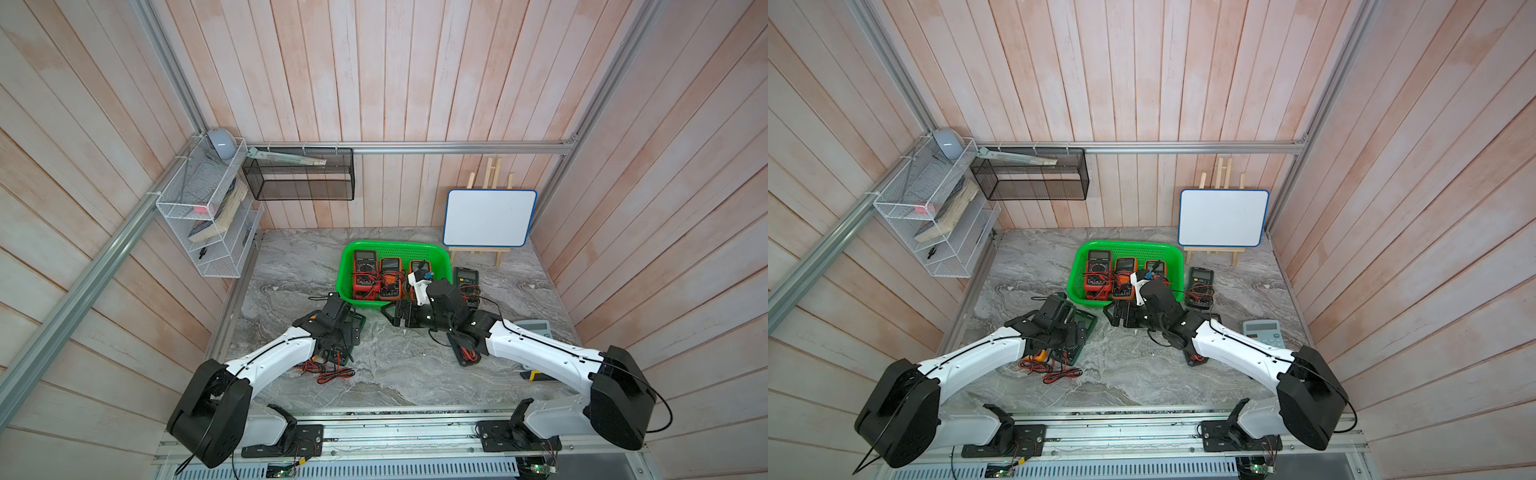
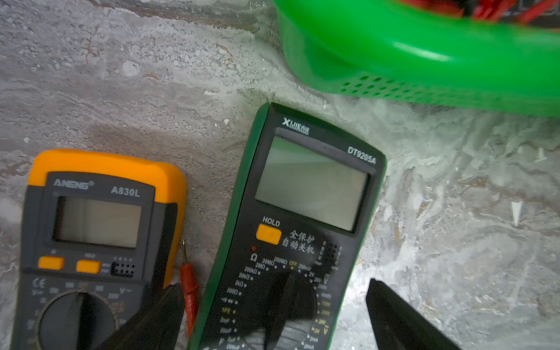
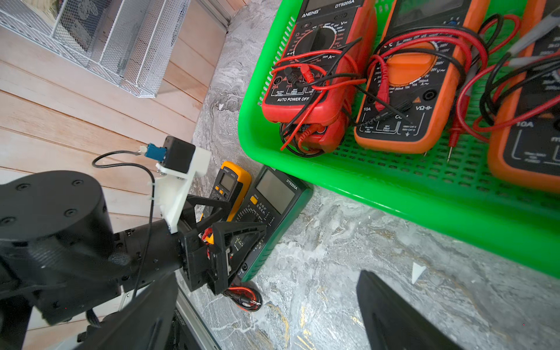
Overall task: Put the multimeter into the basket
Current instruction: Pick up the multimeter from the center of the board.
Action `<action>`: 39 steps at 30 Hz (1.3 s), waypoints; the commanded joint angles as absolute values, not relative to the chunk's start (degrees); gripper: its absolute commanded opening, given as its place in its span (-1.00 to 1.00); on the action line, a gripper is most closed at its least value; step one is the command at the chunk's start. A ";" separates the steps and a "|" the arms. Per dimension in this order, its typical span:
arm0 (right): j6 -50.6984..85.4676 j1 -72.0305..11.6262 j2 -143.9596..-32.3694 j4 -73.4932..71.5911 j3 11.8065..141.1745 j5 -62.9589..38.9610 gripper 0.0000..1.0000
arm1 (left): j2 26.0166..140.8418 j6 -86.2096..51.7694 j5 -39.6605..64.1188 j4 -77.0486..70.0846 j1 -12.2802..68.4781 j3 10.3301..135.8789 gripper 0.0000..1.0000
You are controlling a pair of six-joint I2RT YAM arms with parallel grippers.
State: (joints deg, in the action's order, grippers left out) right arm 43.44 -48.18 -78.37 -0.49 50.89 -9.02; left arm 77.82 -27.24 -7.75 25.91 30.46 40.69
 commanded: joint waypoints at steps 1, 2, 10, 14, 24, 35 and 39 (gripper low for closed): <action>43.31 -48.57 -77.26 -1.44 50.05 -8.26 0.96 | 79.81 -27.29 -8.75 24.22 30.70 40.11 0.99; 43.18 -48.58 -77.26 -1.45 50.06 -8.26 0.96 | 80.40 -27.25 -8.64 23.96 30.81 40.16 0.99; 42.71 -48.24 -77.32 -1.38 50.53 -8.26 0.96 | 84.20 -26.16 -8.02 22.41 32.88 40.79 0.99; 42.53 -48.00 -77.43 -1.49 50.71 -8.41 0.96 | 85.72 -26.43 -8.19 21.89 34.39 40.78 0.99; 42.28 -47.59 -77.70 -0.90 51.36 -8.64 0.96 | 90.96 -27.67 -11.34 24.20 35.32 44.29 0.99; 41.68 -46.85 -77.69 0.00 52.41 -8.61 0.96 | 88.96 -28.85 -6.97 23.63 36.58 43.32 0.12; 41.33 -46.27 -77.60 0.55 53.13 -8.53 0.96 | 83.65 -30.88 -4.29 25.58 37.51 42.03 -0.80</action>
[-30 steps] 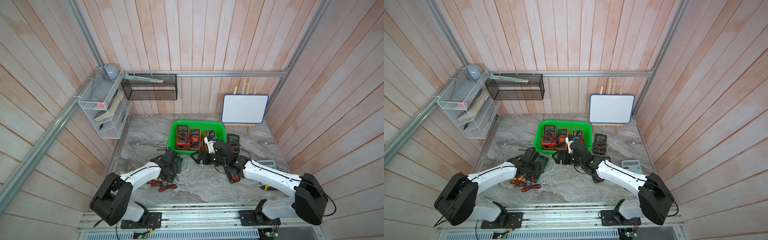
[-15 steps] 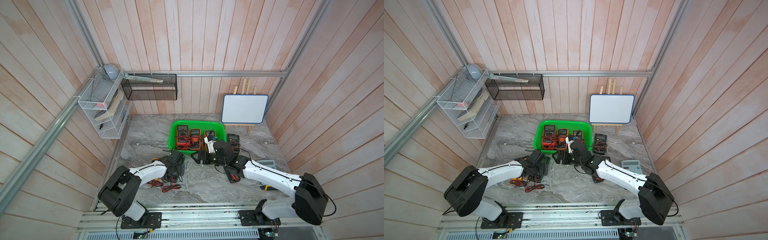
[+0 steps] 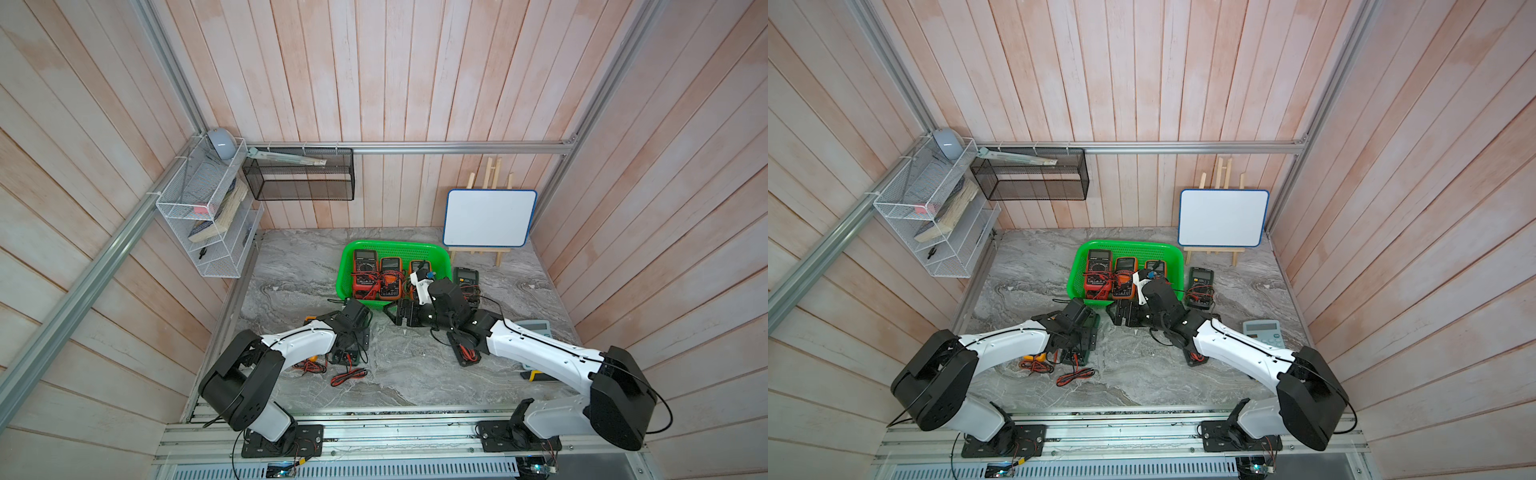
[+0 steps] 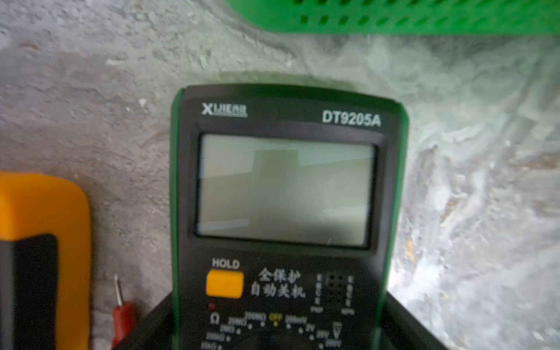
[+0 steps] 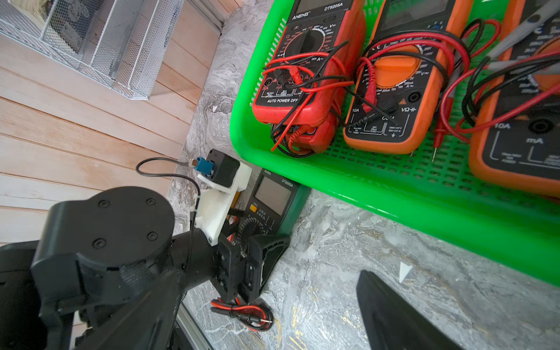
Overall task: Put the multimeter into the basket
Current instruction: Pick up the multimeter from the center of the board, then place the multimeter in the basket.
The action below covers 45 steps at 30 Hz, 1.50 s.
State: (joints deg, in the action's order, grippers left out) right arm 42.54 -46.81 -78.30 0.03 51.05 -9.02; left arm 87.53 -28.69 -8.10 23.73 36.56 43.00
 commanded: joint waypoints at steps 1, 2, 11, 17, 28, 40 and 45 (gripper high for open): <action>41.31 -46.00 -77.61 0.61 53.30 -8.68 0.96 | 82.15 -31.44 -3.90 26.66 37.76 42.01 -1.00; 41.28 -45.81 -77.61 0.64 53.47 -8.72 0.96 | 80.72 -31.86 -3.51 27.63 38.00 42.01 -1.00; 41.48 -42.73 -77.02 0.63 54.57 -9.79 0.96 | 65.78 -36.65 0.00 36.35 40.11 42.57 -1.00; 41.58 -38.57 -74.60 1.10 54.90 -10.68 0.96 | 58.96 -39.43 -1.50 39.70 42.36 46.95 -1.00; 41.14 -30.32 -66.94 2.37 50.62 -10.77 0.96 | 72.89 -31.07 -6.06 32.79 42.02 67.73 -1.00; 41.56 -26.35 -62.85 1.44 43.36 -12.55 0.96 | 104.13 -21.96 -5.19 27.30 35.92 100.37 -1.00; 40.89 -25.99 -64.18 0.88 42.76 -13.06 0.96 | 115.53 -19.73 -7.58 24.29 35.46 109.27 -1.00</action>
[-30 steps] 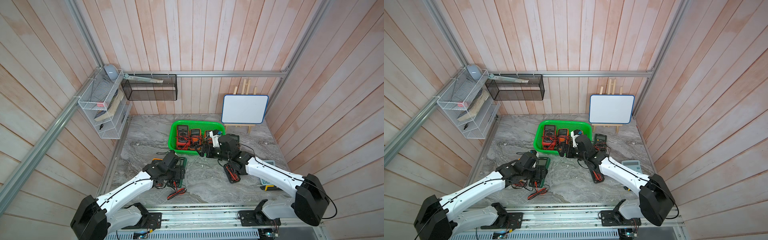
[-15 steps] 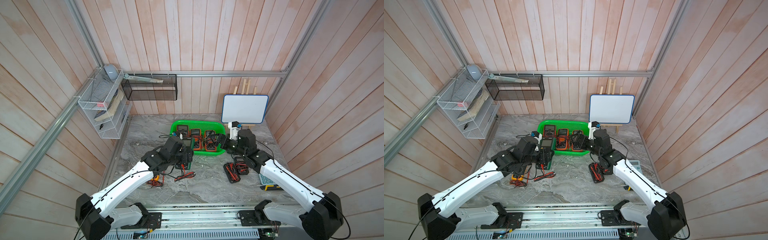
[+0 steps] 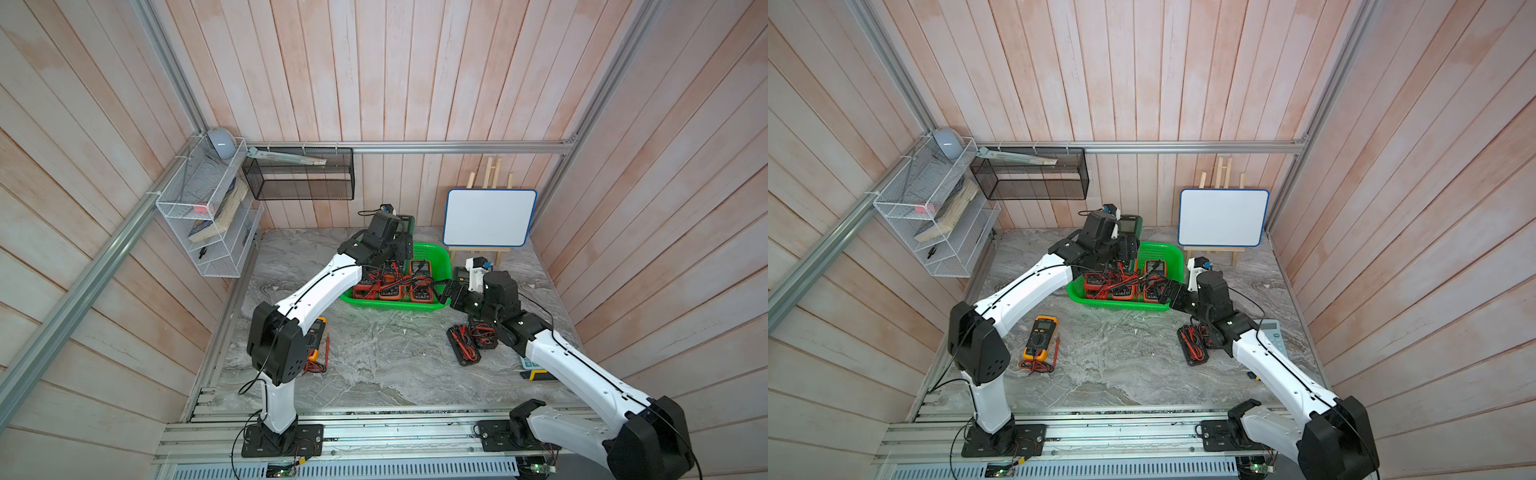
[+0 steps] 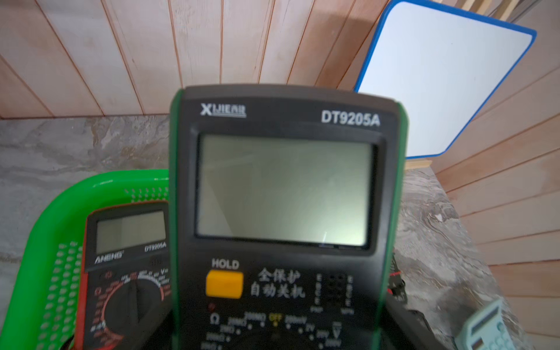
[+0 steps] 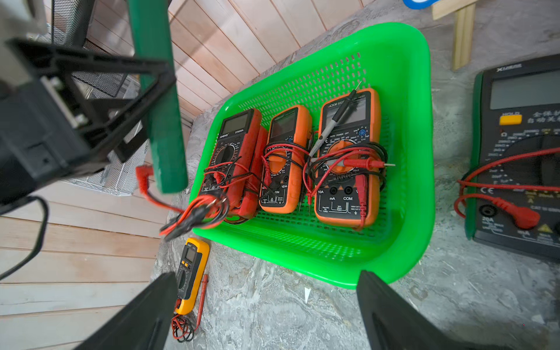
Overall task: Put the multimeter into the basket
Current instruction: Place the multimeter in the basket.
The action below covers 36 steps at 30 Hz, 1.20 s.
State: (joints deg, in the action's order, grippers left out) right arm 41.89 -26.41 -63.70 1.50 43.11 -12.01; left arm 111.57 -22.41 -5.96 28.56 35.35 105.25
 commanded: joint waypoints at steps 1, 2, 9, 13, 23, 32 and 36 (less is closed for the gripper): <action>40.72 -25.93 -64.58 0.92 42.93 -13.22 0.96 | 117.27 -19.84 -7.65 24.20 35.34 110.62 -1.00; 40.44 -25.93 -64.92 0.97 43.17 -13.34 0.96 | 119.09 -19.92 -7.56 24.09 35.29 112.03 -1.00; 40.23 -25.84 -66.12 0.57 44.11 -14.05 0.96 | 126.15 -21.43 -7.94 24.70 35.43 114.60 -1.00; 40.48 -25.85 -66.19 0.23 43.95 -14.23 0.96 | 125.53 -22.08 -9.48 25.43 35.42 110.72 -1.00; 41.11 -25.84 -66.23 0.33 43.94 -14.65 0.96 | 123.13 -27.56 -12.00 27.66 35.42 103.47 -1.00; 40.43 -25.84 -65.20 2.27 44.91 -13.91 0.96 | 124.18 -29.97 -12.74 30.75 35.28 104.25 -0.13; 40.34 -25.84 -64.54 2.71 44.78 -13.53 0.96 | 124.43 -30.30 -12.59 31.84 35.41 105.63 0.99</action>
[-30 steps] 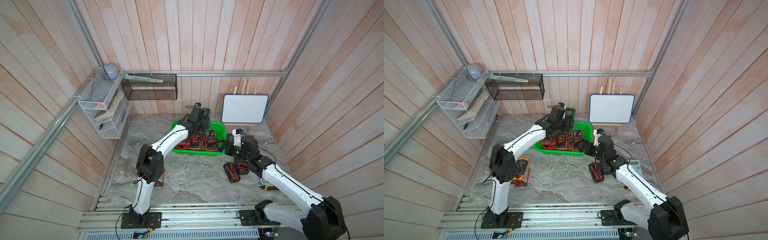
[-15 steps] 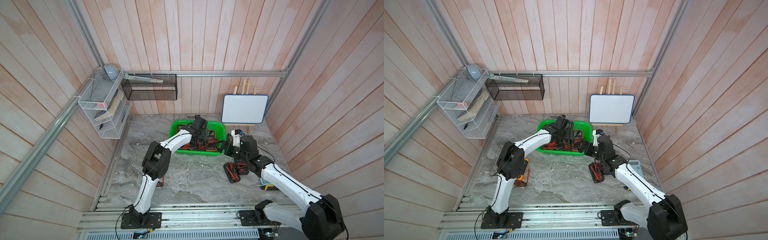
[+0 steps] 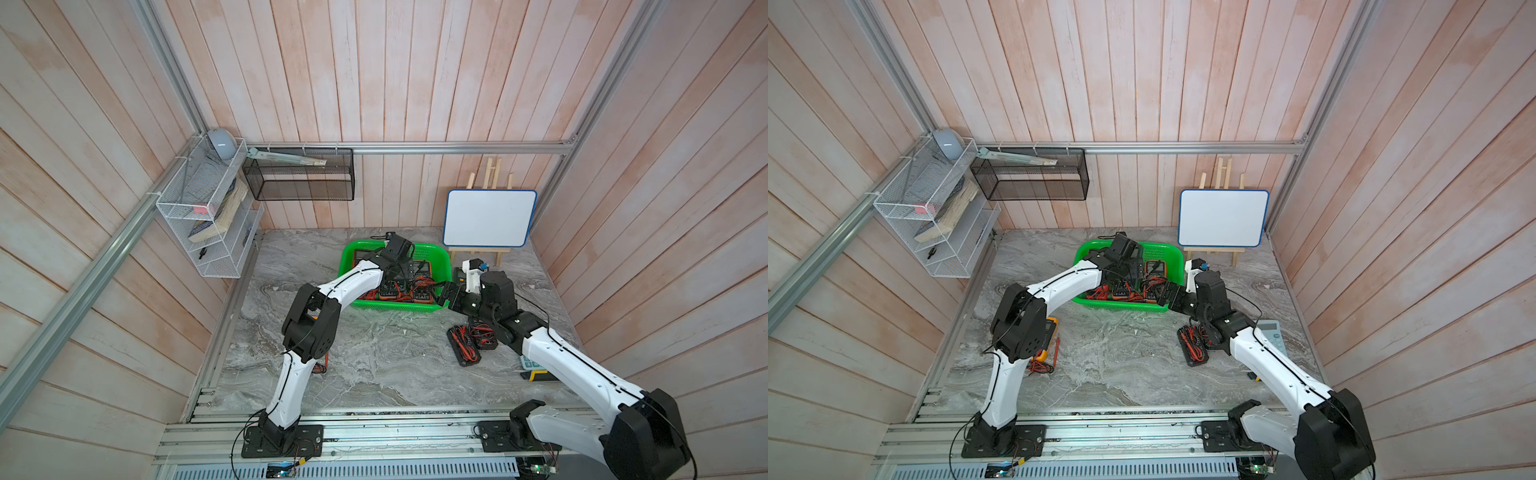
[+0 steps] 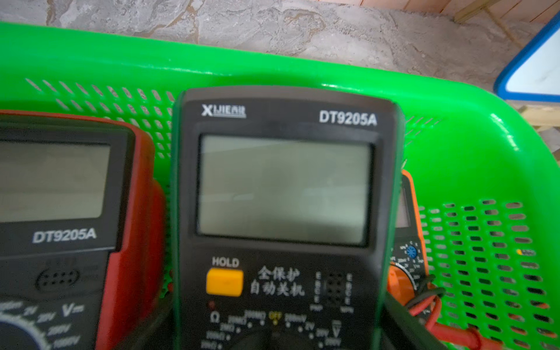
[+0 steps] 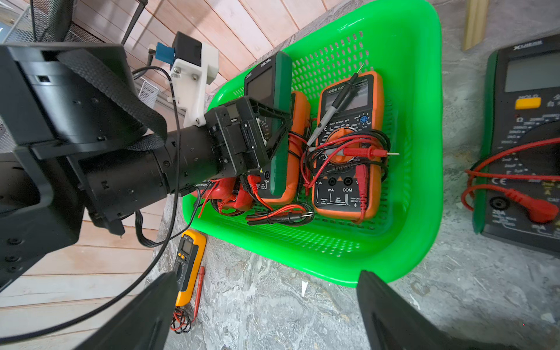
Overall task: Put the multimeter into the basket
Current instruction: Place the multimeter in the basket.
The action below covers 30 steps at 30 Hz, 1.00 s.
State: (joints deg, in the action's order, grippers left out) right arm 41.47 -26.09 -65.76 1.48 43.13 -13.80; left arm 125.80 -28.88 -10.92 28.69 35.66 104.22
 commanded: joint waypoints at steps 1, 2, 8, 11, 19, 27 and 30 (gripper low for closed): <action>40.31 -25.84 -64.56 2.68 44.82 -13.53 0.96 | 124.36 -30.28 -12.51 32.07 35.44 105.97 0.99; 40.35 -25.84 -64.56 2.79 44.82 -13.54 0.96 | 124.33 -30.16 -12.44 32.23 35.38 106.31 0.99; 40.25 -25.84 -64.43 2.97 45.27 -13.36 0.96 | 123.67 -30.16 -11.92 33.20 35.38 107.97 0.99; 40.25 -25.85 -64.29 3.08 45.35 -13.31 0.96 | 122.83 -29.77 -11.27 33.21 35.41 108.92 0.99; 40.16 -25.79 -64.41 3.68 45.60 -11.81 0.96 | 118.02 -27.27 -8.82 32.53 35.46 110.31 0.99; 39.84 -22.27 -66.07 5.28 48.11 -11.24 0.96 | 110.44 -25.09 -4.80 32.54 35.43 108.73 0.99; 39.73 -18.96 -66.95 7.12 49.68 -10.98 0.96 | 106.04 -24.27 -3.86 31.81 35.47 105.08 0.99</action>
